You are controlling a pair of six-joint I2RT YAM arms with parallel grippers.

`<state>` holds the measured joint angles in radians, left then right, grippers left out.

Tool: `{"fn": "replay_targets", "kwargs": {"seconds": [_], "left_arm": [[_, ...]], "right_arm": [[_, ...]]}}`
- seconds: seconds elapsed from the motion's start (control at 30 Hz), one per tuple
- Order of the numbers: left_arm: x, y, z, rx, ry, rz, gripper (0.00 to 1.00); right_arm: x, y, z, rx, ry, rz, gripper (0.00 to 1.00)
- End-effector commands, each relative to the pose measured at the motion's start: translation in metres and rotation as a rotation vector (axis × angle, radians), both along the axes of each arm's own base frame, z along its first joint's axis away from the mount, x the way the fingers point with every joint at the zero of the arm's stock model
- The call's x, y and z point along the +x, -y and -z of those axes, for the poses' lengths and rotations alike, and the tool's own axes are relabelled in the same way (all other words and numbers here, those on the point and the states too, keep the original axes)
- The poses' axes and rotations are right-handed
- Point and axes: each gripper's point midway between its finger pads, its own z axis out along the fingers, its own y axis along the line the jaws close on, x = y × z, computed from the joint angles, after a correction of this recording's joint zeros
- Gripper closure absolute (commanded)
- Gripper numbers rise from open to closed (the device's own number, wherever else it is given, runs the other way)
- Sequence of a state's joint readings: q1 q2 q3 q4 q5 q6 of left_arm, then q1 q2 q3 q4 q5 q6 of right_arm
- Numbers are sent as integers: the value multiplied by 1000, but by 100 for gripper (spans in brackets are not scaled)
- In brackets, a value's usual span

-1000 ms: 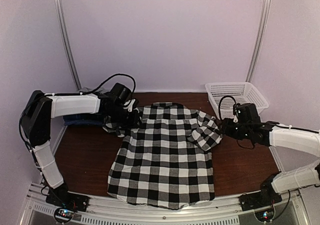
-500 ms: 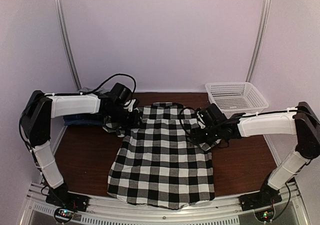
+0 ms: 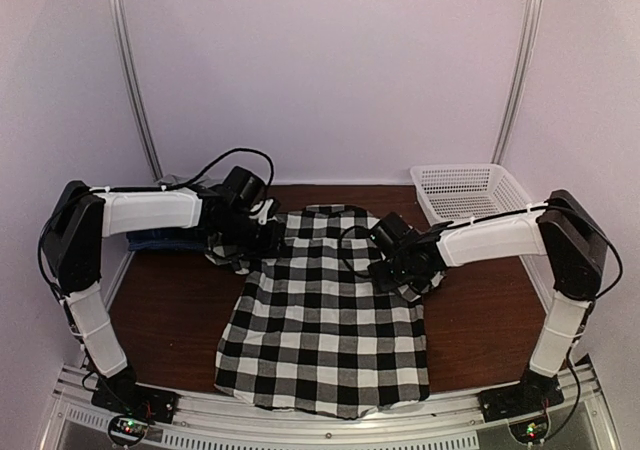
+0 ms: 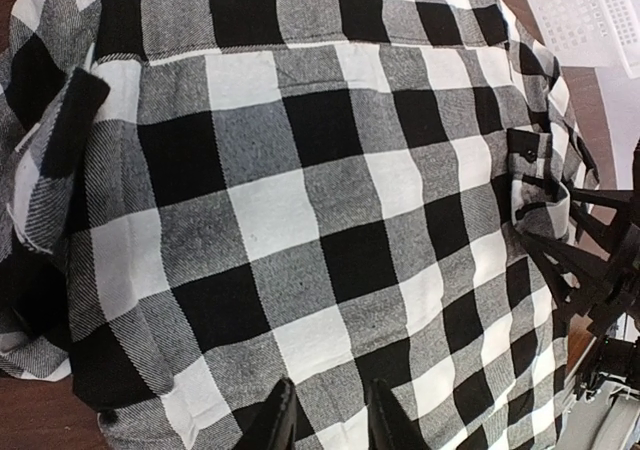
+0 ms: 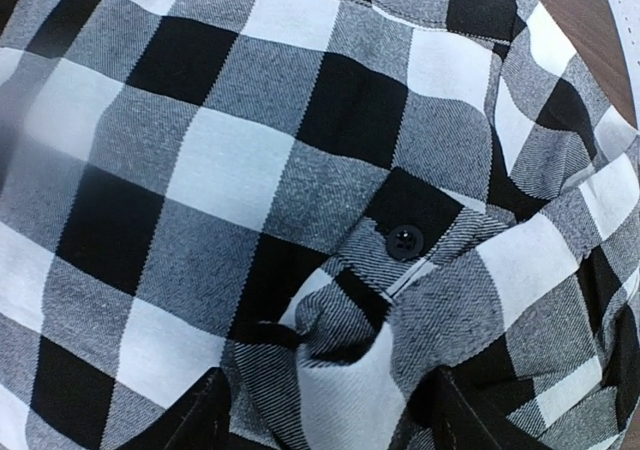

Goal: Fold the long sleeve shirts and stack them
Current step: Pick up the sleeve from the center of the board.

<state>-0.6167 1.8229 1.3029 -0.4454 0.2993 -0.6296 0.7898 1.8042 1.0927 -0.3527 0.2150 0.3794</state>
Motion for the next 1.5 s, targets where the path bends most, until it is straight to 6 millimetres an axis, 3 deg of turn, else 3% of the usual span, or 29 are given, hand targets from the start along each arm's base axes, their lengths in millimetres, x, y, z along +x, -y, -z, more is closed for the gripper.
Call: {"fn": "replay_targets", "kwargs": {"seconds": [0.0,0.07,0.2,0.43,0.63,0.8,1.13,1.47], "left_arm": [[3,14,-30,-66,50,16,74],[3,16,-32,-71,52,18,73],[1,23,-38,-88,61,27,71],[-8,47,-54,-224,70,79,68],[-16,70,-72,-351,97,135,63],[-25,92,-91,-466,145,206,52],[-34,127,-94,-616,163,300,34],[-33,143,-96,-760,207,336,19]], "right_arm": [[6,15,0,-118,21,24,36],[7,16,-1,-128,23,24,42],[10,17,-16,-104,47,38,66],[17,10,-80,66,122,21,95],[15,-13,-137,370,150,-108,99],[11,-28,-165,593,138,-210,100],[1,-45,-204,929,82,-341,100],[-6,-45,-230,1095,57,-393,100]]}}
